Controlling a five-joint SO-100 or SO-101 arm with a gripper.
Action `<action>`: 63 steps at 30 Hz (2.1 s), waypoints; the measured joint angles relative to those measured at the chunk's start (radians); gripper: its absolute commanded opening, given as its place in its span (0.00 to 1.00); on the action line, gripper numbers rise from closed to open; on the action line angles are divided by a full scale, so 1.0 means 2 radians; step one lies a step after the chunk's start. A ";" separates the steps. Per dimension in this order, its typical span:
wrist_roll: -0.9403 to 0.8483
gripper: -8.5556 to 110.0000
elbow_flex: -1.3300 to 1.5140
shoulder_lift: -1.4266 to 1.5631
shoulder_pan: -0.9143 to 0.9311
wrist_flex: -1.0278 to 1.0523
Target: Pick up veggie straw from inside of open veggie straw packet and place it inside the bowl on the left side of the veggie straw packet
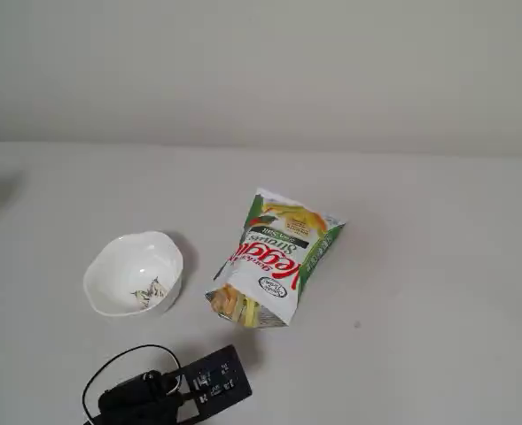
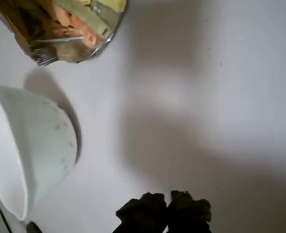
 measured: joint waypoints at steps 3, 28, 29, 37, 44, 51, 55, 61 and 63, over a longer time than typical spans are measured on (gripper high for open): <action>0.000 0.07 0.000 0.000 0.000 0.000; -0.222 0.10 0.020 0.000 0.038 -0.043; -0.244 0.11 0.020 -0.002 0.055 -0.055; -0.393 0.19 -0.008 -0.127 0.125 -0.176; -0.430 0.22 -0.112 -0.360 0.145 -0.292; -0.439 0.22 -0.179 -0.512 0.150 -0.370; -0.446 0.22 -0.209 -0.596 0.160 -0.410; -0.455 0.22 -0.262 -0.694 0.176 -0.441; -0.455 0.22 -0.278 -0.717 0.179 -0.446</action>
